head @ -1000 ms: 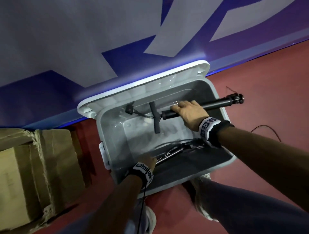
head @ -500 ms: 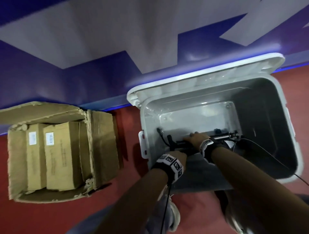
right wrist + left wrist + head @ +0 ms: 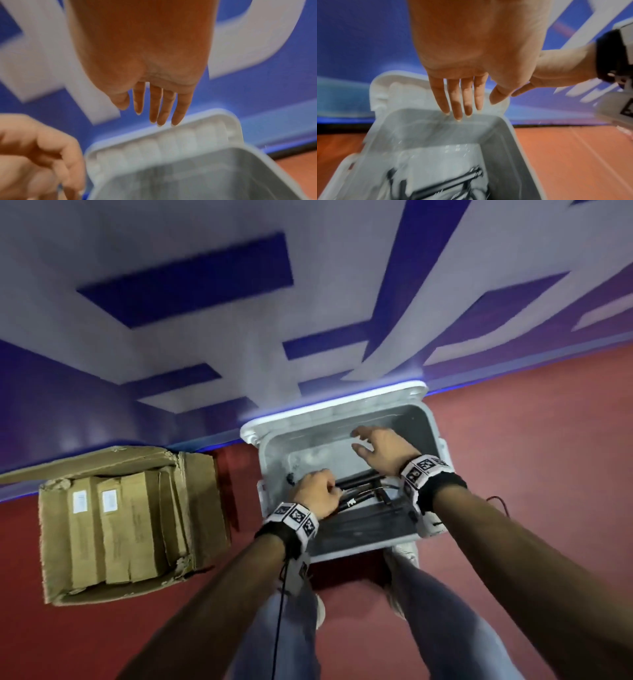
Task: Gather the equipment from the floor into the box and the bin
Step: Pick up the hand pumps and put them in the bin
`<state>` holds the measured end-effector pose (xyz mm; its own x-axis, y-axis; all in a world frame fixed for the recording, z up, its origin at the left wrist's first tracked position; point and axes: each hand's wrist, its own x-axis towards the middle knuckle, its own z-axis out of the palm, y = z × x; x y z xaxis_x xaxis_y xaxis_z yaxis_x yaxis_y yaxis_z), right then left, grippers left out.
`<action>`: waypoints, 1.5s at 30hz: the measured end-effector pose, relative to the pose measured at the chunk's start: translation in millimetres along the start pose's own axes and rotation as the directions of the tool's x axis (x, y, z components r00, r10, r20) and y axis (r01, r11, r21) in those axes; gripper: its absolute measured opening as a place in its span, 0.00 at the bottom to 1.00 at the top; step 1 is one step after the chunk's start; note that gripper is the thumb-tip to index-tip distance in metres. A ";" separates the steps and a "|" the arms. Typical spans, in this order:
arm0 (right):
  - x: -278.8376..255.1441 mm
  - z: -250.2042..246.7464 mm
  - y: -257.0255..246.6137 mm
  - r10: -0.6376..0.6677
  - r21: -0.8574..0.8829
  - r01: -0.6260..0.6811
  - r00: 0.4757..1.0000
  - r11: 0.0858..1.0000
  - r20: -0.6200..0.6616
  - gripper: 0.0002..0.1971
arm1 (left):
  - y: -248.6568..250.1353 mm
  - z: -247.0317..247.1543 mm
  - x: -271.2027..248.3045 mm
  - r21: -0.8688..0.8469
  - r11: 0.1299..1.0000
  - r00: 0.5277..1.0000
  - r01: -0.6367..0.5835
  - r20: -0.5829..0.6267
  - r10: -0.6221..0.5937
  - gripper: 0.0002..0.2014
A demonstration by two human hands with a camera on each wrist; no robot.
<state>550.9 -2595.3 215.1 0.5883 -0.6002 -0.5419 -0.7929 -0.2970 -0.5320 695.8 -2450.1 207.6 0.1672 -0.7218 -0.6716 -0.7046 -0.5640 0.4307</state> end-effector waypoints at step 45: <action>-452.7 -288.6 -572.3 -0.881 0.065 0.942 0.331 0.329 -0.338 0.14 | 131.0 -364.2 -716.7 -0.080 0.985 0.029 -0.154 -0.997 -0.077 0.14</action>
<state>692.7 -2368.0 952.6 0.8398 -0.1877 0.5094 0.3041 -0.6147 -0.7278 734.9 -2152.7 964.9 0.7462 -0.3777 0.5482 -0.6643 -0.4763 0.5761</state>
